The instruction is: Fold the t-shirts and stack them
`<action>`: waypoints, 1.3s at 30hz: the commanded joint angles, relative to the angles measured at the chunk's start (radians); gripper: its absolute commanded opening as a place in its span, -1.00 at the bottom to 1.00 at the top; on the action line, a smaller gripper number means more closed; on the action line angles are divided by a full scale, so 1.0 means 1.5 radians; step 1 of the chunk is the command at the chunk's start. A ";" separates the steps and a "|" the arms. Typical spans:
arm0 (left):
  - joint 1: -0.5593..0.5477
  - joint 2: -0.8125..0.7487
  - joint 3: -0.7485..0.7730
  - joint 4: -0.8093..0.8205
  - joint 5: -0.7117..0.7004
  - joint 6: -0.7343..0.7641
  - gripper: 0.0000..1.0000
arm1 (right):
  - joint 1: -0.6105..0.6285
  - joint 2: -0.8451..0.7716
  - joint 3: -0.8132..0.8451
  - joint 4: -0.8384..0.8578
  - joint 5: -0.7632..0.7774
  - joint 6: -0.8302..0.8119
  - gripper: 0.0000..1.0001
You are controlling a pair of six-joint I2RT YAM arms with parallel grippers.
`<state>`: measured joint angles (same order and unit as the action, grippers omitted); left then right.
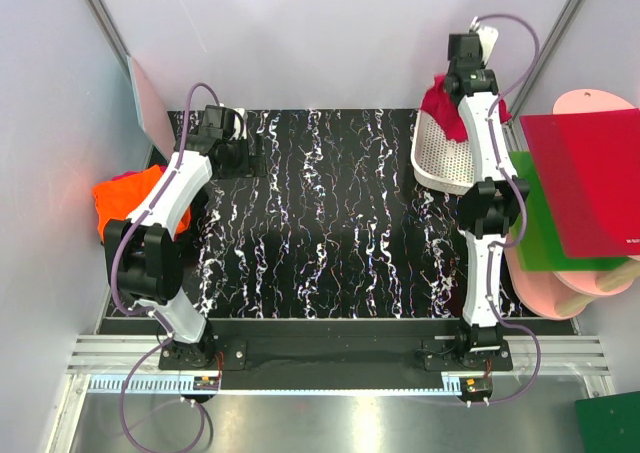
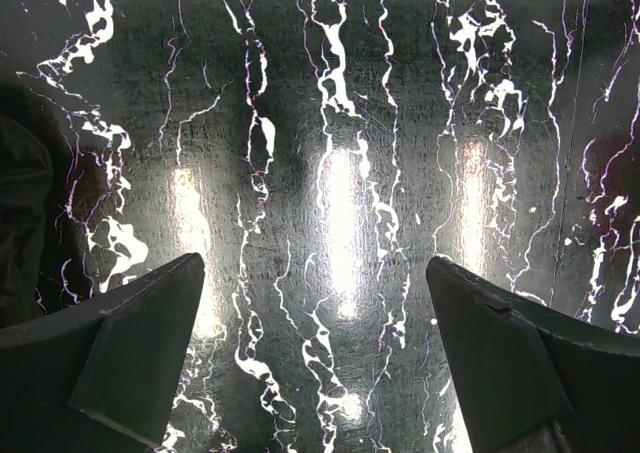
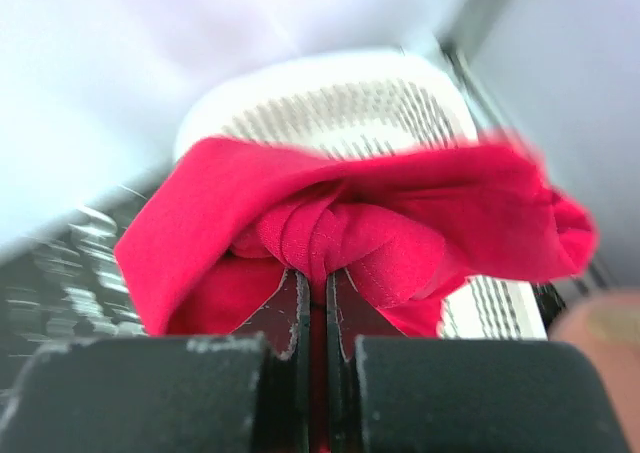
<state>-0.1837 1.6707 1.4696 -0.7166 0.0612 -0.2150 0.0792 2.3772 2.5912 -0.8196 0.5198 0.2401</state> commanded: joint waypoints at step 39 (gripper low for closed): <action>0.096 0.036 0.106 -0.017 0.002 -0.085 0.98 | 0.374 -0.123 -0.289 -0.086 -0.314 -0.067 1.00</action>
<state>-0.0437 1.7241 1.6283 -0.7666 0.0502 -0.3378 0.6380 2.2307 2.1685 -1.0119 -0.2226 0.1394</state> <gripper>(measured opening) 0.987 0.969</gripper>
